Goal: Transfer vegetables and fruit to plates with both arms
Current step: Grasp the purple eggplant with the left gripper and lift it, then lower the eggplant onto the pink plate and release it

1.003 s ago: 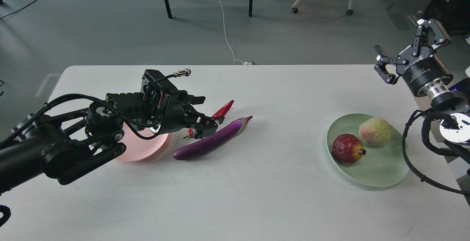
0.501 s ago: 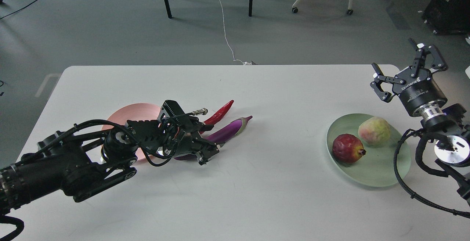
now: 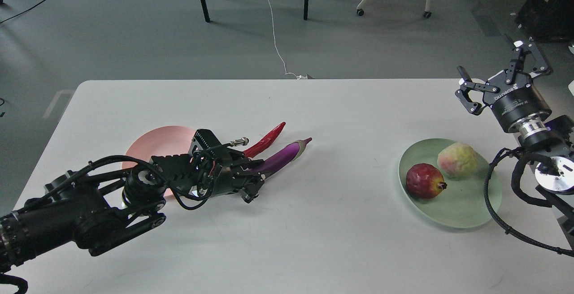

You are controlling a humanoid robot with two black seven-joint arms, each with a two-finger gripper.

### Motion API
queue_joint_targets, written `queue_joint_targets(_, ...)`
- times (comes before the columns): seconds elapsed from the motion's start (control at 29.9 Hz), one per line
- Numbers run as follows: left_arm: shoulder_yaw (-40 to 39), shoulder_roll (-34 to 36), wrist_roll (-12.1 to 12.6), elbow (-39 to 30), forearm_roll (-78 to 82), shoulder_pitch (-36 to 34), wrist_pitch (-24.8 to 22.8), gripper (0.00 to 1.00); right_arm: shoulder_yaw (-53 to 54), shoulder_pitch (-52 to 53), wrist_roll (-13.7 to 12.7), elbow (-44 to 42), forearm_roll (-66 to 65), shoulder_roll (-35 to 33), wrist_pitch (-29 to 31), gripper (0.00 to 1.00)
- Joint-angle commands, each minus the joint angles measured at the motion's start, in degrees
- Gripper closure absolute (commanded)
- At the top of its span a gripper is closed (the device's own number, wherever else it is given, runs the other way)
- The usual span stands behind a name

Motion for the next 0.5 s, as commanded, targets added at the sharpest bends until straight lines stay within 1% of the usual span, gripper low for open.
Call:
queue_joint_targets(0.0, -3.9, 3.6, -0.4, -3.1, -2.0, 0.4, 3.5, 0.81, -0.1, 0.0, 0.0, -0.1, -0.6, 0.1, 0.0, 0.01)
queue_joint_targets(0.1, -7.4, 9.4, -0.9, -7.0, -5.5, 0.4, 3.3, 0.81, 0.0, 0.1, 0.0, -0.1, -0.6, 0.0, 0.0, 0.01)
queue_joint_targets(0.17, -7.1, 14.4, -1.0, -8.5, -9.7, 0.4, 3.4, 0.81, 0.0, 0.1, 0.0, -0.1, -0.6, -0.1, 0.0, 0.01)
queue_joint_targets(0.23, -6.7, 19.6, -0.9, -8.5, -12.1, 0.8, 3.4, 0.81, -0.1, 0.1, 0.0, -0.2, -0.6, -0.1, 0.0, 0.01)
queue_joint_targets(0.3, -6.7, 23.3, -0.9, -7.6, -13.4, 2.3, 3.4, 0.80, -0.1, 0.1, 0.0, -0.3, -0.6, -0.1, 0.0, 0.01)
queue_joint_targets(0.4, -6.7, 26.4, -1.0, -4.8, -13.8, 5.7, 3.4, 0.79, -0.1, 0.1, 0.0, -0.4, -0.6, 0.0, 0.0, 0.01)
queue_joint_targets(0.47, -6.7, 27.1, -1.0, -3.5, -13.8, 7.4, 3.4, 0.78, -0.1, 0.0, 0.0, -0.5, -0.6, 0.2, 0.0, 0.01)
